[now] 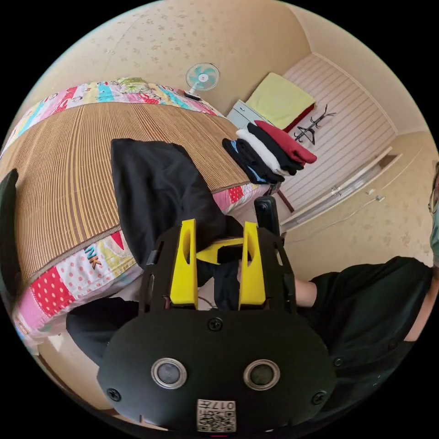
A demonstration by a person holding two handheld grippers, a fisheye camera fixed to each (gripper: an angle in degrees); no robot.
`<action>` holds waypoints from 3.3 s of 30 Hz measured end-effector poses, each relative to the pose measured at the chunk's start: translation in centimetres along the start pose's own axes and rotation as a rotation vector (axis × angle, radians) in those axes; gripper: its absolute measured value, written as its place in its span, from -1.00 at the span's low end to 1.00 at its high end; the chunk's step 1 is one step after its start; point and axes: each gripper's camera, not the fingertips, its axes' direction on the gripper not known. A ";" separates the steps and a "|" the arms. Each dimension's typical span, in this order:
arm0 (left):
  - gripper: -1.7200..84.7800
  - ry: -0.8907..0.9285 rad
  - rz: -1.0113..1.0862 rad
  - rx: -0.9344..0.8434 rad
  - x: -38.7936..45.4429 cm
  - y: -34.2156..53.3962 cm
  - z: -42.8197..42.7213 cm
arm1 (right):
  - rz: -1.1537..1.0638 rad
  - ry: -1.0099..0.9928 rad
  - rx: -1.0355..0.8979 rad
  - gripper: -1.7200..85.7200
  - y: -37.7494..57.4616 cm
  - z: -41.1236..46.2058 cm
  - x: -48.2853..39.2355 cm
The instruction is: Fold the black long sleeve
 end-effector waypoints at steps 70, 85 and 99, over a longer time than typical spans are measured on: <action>-0.97 1.882 0.706 0.894 -24.6 5.5 -30.7 | -0.671 0.083 0.155 -0.67 11.2 -1.1 5.0; -0.97 1.843 0.665 0.890 -26.3 6.6 -32.5 | -0.964 -0.152 -0.160 -0.88 12.1 -0.2 6.7; -0.97 1.861 0.570 0.967 -29.4 6.6 -30.7 | -0.952 -0.474 -0.035 -0.78 11.3 -13.8 11.8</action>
